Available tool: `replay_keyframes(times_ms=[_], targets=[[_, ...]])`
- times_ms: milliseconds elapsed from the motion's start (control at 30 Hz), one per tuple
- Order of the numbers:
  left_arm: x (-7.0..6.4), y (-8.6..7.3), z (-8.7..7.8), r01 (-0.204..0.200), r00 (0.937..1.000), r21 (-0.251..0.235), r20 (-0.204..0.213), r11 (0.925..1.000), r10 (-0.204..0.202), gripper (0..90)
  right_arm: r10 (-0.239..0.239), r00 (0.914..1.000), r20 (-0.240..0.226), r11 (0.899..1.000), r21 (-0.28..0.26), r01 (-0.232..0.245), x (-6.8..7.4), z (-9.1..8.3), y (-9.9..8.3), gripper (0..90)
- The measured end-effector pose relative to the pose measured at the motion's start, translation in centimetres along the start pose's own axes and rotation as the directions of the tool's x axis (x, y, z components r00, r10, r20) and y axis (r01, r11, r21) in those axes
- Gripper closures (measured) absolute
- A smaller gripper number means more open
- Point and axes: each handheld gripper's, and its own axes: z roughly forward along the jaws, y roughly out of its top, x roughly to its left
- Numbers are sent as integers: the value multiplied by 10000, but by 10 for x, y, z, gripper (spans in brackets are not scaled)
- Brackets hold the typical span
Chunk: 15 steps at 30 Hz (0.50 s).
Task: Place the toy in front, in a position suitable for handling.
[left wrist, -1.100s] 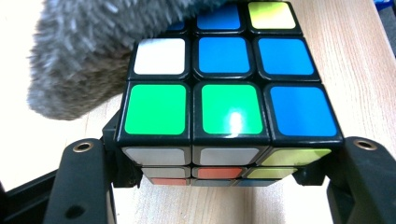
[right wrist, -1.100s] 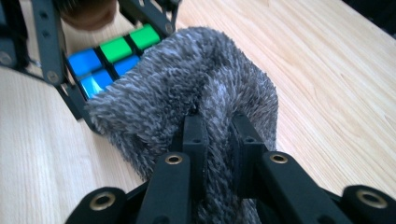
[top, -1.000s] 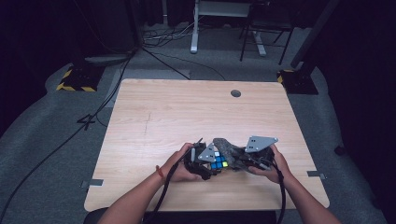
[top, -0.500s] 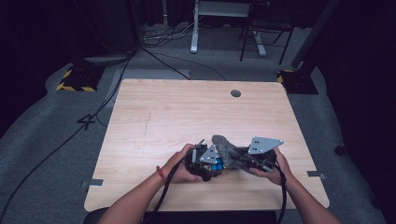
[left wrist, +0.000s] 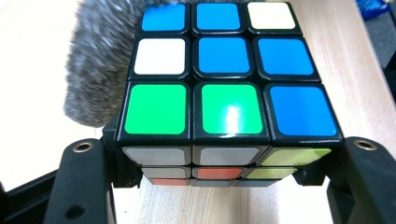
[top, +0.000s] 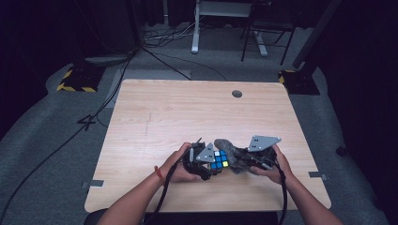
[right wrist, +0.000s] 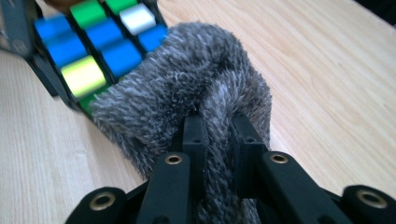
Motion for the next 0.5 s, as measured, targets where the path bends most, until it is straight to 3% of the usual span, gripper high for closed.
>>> replay_keyframes(times_ms=[100,267,500], targets=[[1,1,-3,131,9998,-342,146,9993,-126,338,27,9997,-252,10000,-62,-29,1,2,0,792],[2,0,-1,161,9998,-426,138,9990,-155,337,150,9963,-844,9973,-703,-210,4,0,1,793],[1,-1,5,70,10000,-31,-11,10000,-70,337,180,9957,-906,9906,-1331,-300,7,-7,6,794]])
